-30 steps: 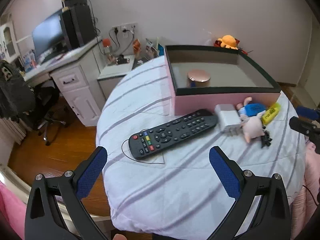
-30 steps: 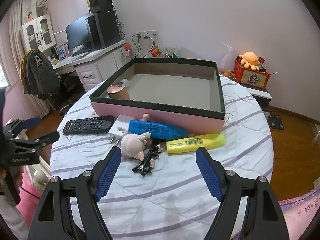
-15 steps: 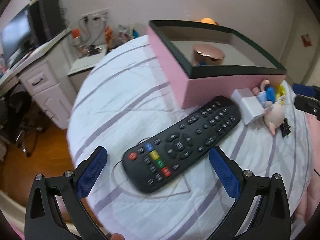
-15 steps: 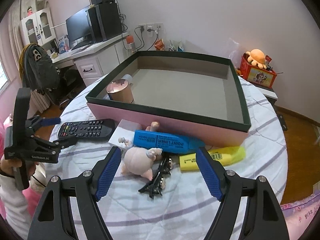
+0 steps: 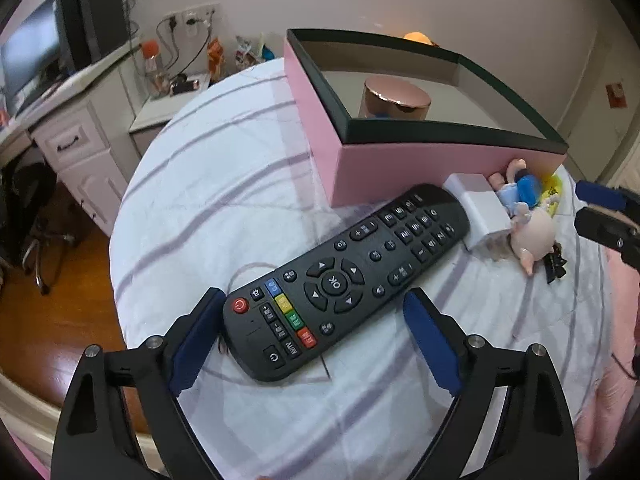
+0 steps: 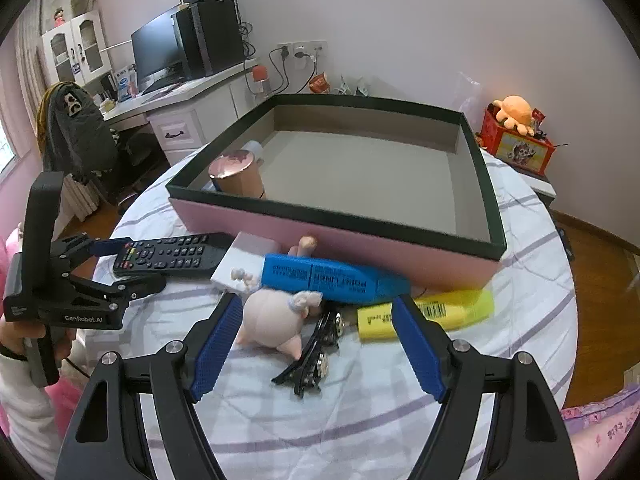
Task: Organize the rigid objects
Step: 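Reach the left gripper to the black TV remote and grasp it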
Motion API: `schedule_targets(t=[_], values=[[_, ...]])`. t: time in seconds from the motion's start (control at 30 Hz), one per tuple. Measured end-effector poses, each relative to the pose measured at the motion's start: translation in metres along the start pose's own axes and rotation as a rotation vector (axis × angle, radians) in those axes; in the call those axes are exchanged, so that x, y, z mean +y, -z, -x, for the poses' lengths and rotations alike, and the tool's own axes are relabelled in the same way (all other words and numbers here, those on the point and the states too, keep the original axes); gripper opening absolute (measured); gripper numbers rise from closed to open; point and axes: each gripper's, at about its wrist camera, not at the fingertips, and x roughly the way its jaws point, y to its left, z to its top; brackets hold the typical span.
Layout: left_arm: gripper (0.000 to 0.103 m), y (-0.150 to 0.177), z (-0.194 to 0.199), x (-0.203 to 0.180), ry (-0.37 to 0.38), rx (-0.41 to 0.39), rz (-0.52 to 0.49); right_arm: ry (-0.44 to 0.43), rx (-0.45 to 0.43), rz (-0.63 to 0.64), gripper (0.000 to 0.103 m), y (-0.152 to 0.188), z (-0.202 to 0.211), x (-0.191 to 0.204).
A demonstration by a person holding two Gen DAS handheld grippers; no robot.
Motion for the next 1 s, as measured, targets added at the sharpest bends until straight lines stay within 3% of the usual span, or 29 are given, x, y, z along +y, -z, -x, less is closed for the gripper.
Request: schedule_targets(t=[0.23,0.33,0.47,0.63,0.77,0.8,0.87,0.9,0.93,1.0], values=[[0.090,0.020,0.014,-0.024,0.004,0.031,-0.011,-0.016,-0.011,-0.017,0.078,0.010,0.012,-0.008],[0.090,0.031,0.022,-0.040,0.073,0.037,-0.030,-0.023,-0.018,-0.023,0.078,0.014,0.016,-0.010],[0.091,0.033,0.028,-0.055,0.100,0.020,-0.048,-0.031,-0.025,-0.031,0.078,0.019,0.020,-0.013],[0.091,0.014,0.019,-0.047,0.069,0.001,0.000,-0.031,-0.027,-0.036,0.078,0.022,0.022,-0.018],[0.089,0.003,-0.001,-0.052,0.010,0.030,-0.005,-0.033,-0.025,-0.042,0.078,0.024,0.022,-0.021],[0.087,0.002,-0.002,-0.052,-0.001,0.029,-0.006,-0.034,-0.025,-0.044,0.078,0.024,0.022,-0.022],[0.072,0.001,-0.005,-0.055,-0.050,0.028,0.006,-0.034,-0.025,-0.044,0.078,0.024,0.022,-0.023],[0.068,0.001,-0.003,-0.056,-0.054,0.027,0.013,-0.032,-0.024,-0.046,0.078,0.023,0.021,-0.024],[0.056,0.001,0.000,-0.056,-0.030,0.025,0.030,-0.034,-0.024,-0.046,0.078,0.023,0.021,-0.025],[0.050,0.003,0.004,-0.056,-0.027,0.021,0.045,-0.039,-0.028,-0.044,0.078,0.023,0.022,-0.026]])
